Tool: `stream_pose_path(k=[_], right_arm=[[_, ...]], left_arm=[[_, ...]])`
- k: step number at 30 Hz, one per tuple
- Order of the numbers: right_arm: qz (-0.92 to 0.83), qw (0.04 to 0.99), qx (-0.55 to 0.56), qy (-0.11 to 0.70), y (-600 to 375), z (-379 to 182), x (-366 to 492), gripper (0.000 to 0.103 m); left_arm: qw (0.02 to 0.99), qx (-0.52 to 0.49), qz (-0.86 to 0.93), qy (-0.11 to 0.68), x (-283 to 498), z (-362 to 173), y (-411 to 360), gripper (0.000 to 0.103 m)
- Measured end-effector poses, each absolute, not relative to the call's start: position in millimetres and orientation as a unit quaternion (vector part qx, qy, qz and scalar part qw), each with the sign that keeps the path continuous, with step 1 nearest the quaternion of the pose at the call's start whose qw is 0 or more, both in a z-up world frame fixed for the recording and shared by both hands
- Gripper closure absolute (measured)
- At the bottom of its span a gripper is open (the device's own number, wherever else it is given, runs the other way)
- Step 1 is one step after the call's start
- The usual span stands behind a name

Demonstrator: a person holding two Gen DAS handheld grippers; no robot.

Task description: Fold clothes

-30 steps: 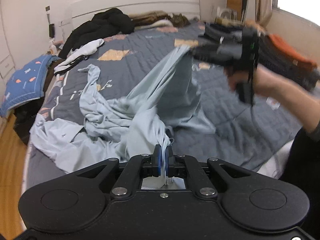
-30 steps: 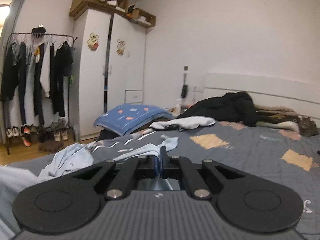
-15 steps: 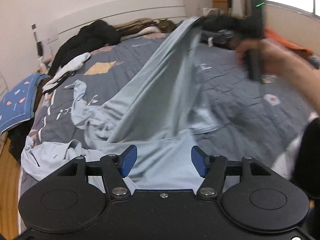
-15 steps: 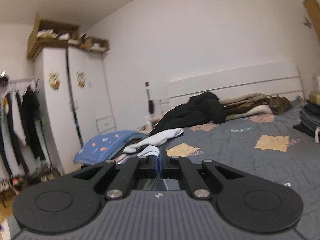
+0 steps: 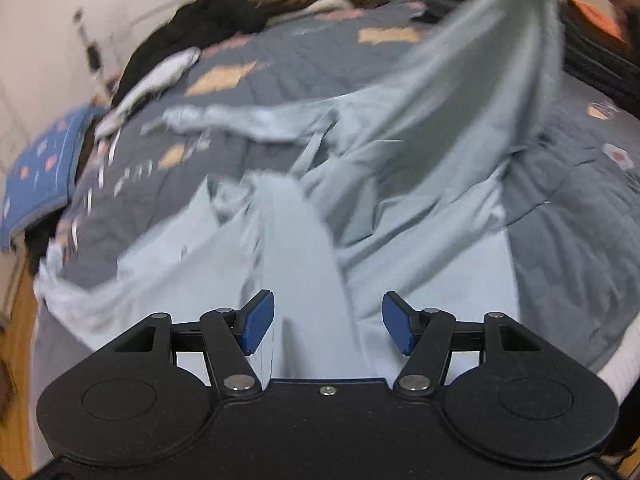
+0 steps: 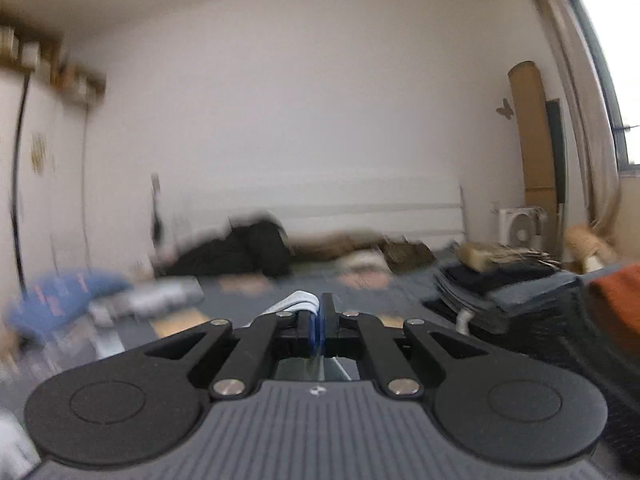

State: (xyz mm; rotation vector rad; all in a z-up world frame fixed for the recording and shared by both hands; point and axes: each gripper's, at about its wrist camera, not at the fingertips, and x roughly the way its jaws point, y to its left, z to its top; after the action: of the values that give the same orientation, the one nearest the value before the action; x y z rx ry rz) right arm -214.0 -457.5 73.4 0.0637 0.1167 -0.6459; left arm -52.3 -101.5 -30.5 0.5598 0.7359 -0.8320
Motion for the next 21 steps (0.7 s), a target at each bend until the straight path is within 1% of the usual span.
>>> stream_pose_path(k=[3, 4, 5, 6, 7, 9, 12, 16, 19, 21], right_arm=[[-0.293, 0.949, 0.055, 0.105, -467.0, 45.2, -197.4, 0.101], [-0.287, 0.949, 0.055, 0.115, -466.3, 39.1, -193.0, 0.101], [-0.281, 0.950, 0.056, 0.124, -465.6, 33.0, -188.6, 0.101], [-0.275, 0.951, 0.056, 0.133, -464.9, 26.9, -184.2, 0.101], [-0.275, 0.950, 0.057, 0.137, -465.6, 26.1, -185.1, 0.101], [-0.275, 0.949, 0.059, 0.143, -466.9, 24.7, -186.9, 0.101], [-0.276, 0.947, 0.062, 0.154, -469.0, 22.5, -189.7, 0.101], [-0.272, 0.945, 0.068, 0.168, -469.8, 19.9, -199.7, 0.101], [-0.265, 0.943, 0.054, 0.195, -469.7, 14.8, -198.8, 0.101], [-0.262, 0.940, 0.041, 0.216, -467.6, 9.9, -199.1, 0.101]], left_arm=[[0.806, 0.277, -0.376, 0.363, -45.9, -48.2, -108.0, 0.043], [0.804, 0.284, -0.371, 0.368, -44.9, -54.3, -110.4, 0.045], [0.802, 0.287, -0.367, 0.374, -42.5, -58.1, -111.0, 0.070], [0.800, 0.287, -0.364, 0.380, -39.1, -60.1, -110.3, 0.088], [0.801, 0.279, -0.362, 0.386, -35.2, -57.8, -106.6, 0.094], [0.806, 0.253, -0.362, 0.394, -26.7, -45.2, -93.8, 0.096], [0.818, 0.244, -0.348, 0.387, -17.5, -12.3, -62.0, 0.097], [0.823, 0.209, -0.342, 0.402, -14.8, 28.3, -5.1, 0.098], [0.805, 0.205, -0.349, 0.435, -29.4, 34.8, 23.5, 0.098], [0.783, 0.221, -0.353, 0.463, -43.9, 28.1, 35.1, 0.099]])
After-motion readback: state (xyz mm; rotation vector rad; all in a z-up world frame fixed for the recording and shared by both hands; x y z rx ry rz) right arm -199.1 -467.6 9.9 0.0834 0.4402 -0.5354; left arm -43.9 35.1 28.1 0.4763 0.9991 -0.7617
